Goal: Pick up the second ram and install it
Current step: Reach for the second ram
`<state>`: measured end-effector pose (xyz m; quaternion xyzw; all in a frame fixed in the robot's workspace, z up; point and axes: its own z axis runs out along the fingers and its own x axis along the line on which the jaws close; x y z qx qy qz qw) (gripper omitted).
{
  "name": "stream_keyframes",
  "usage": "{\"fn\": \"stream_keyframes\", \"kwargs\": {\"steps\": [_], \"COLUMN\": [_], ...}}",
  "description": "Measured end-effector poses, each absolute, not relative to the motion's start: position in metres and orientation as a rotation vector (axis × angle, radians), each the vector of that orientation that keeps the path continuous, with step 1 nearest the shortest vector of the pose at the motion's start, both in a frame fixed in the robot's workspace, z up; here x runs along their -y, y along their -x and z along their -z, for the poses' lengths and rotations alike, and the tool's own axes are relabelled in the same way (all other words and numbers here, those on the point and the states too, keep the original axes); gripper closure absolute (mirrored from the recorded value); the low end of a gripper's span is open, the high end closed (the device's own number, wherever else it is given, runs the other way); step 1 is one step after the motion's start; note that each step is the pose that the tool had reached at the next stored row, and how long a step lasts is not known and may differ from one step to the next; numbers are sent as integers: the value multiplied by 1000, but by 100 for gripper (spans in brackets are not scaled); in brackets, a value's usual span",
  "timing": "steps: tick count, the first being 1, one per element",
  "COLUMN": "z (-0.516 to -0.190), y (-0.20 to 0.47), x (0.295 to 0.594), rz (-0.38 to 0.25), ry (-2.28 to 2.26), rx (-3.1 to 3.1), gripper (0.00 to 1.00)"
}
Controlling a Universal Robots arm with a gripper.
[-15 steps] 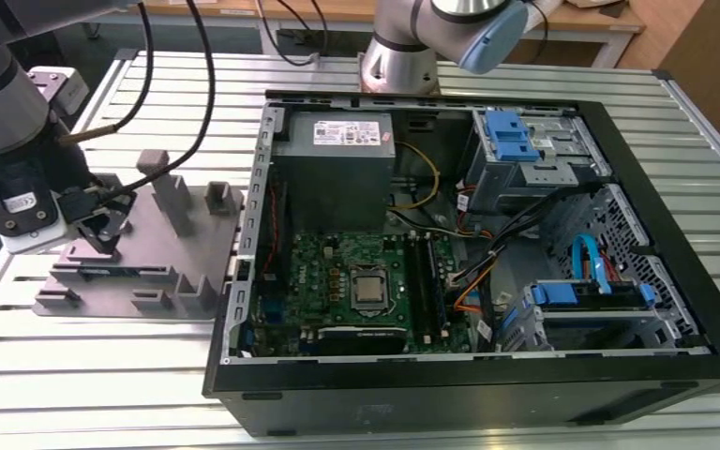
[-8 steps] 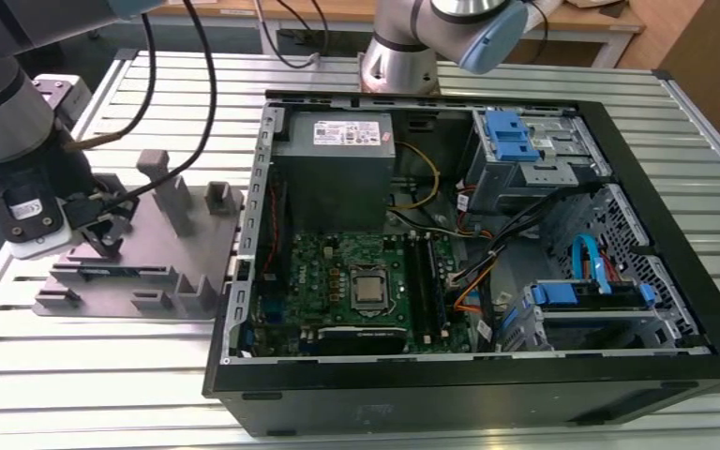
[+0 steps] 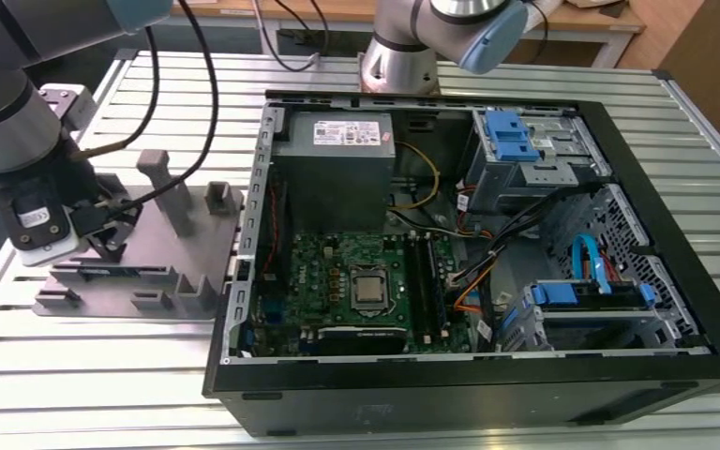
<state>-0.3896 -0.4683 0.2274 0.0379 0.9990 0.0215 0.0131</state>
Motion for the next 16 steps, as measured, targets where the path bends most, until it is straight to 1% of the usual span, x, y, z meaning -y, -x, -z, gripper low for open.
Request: {"fn": "stream_keyframes", "kwargs": {"steps": [16], "z": [-222], "y": [390], "x": [468], "rz": [-59], "ry": [-118], "rx": [-3112], "gripper": [89]}}
